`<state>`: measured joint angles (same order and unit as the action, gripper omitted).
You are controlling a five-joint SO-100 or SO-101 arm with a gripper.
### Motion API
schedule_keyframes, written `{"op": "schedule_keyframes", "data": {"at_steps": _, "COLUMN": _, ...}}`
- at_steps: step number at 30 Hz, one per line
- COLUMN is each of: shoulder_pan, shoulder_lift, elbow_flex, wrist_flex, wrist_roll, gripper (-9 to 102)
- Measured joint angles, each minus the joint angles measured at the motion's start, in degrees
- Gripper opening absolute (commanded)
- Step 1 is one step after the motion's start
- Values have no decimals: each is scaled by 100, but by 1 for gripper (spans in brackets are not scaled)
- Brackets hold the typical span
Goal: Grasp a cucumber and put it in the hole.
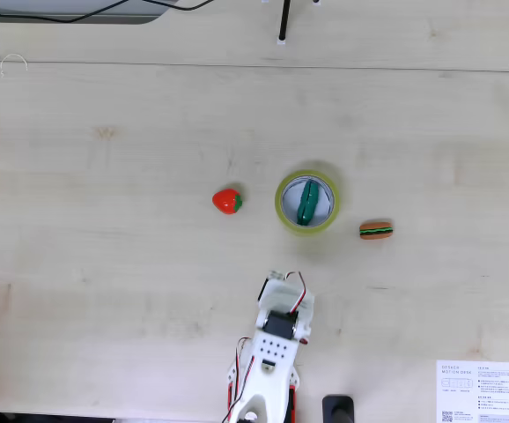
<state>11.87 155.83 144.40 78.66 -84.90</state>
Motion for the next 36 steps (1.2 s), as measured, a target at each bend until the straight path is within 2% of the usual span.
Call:
{"op": "schedule_keyframes", "data": {"at_steps": 5, "shoulder_pan": -9, "shoulder_lift": 861, "elbow_flex": 703, "wrist_flex": 0, "wrist_roll": 0, "gripper": 11}}
{"op": "schedule_keyframes", "data": {"at_steps": 10, "shoulder_pan": -255, "shoulder_lift": 1679, "elbow_flex": 1222, "wrist_flex": 0, "wrist_roll": 0, "gripper": 5}}
{"op": "schedule_keyframes", "data": {"at_steps": 21, "shoulder_pan": -378, "shoulder_lift": 2496, "elbow_flex": 1846, "wrist_flex": -26, "wrist_roll": 0, "gripper": 2}}
{"op": "schedule_keyframes", "data": {"at_steps": 27, "shoulder_pan": -378, "shoulder_lift": 3524, "elbow_flex": 2417, "wrist_flex": 448, "wrist_roll": 0, "gripper": 2}}
{"op": "schedule_keyframes", "data": {"at_steps": 36, "shoulder_pan": -378, "shoulder_lift": 3691, "elbow_flex": 2663, "wrist_flex": 439, "wrist_roll": -9, "gripper": 1}}
